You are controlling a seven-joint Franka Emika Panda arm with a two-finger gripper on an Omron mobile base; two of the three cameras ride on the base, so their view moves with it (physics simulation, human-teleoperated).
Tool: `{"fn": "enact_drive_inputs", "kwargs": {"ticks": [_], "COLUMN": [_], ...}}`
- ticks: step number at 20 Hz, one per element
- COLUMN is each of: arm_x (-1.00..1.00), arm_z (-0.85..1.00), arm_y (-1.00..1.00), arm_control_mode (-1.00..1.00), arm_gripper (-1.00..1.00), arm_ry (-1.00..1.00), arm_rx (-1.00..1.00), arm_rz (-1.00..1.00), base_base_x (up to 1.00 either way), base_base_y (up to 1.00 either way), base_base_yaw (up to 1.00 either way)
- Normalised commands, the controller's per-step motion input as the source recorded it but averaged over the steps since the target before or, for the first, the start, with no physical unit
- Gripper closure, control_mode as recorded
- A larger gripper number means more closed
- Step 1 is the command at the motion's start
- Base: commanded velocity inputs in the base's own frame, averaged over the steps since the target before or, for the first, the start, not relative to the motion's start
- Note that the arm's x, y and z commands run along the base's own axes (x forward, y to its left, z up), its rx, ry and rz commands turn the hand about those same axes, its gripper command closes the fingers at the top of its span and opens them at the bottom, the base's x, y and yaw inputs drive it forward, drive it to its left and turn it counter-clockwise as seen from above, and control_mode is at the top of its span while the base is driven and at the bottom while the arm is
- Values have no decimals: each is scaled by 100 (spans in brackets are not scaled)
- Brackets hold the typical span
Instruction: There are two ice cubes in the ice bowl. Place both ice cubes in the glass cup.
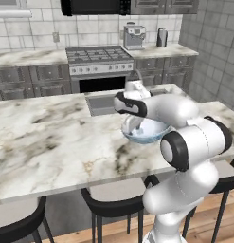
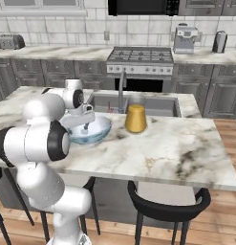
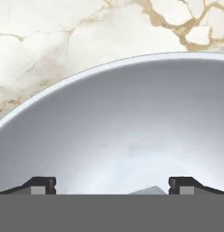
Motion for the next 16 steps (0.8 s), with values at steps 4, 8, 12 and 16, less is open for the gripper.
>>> {"fn": "enact_drive_inputs", "kwargs": {"ticks": [4, 8, 12, 16], "arm_x": [0, 0, 32, 8], "arm_z": [53, 18, -9, -8], "arm_y": [-8, 0, -33, -27], "arm_control_mode": [-100, -100, -100, -100], "arm_gripper": [-100, -100, -100, -100], "arm_ry": [-13, -1, 0, 0], "arm_rx": [8, 2, 2, 0], "arm_rz": [0, 0, 0, 0], "base_base_x": [0, 0, 0, 0], "base_base_y": [0, 0, 0, 0], "base_base_yaw": [0, 0, 0, 0]}}
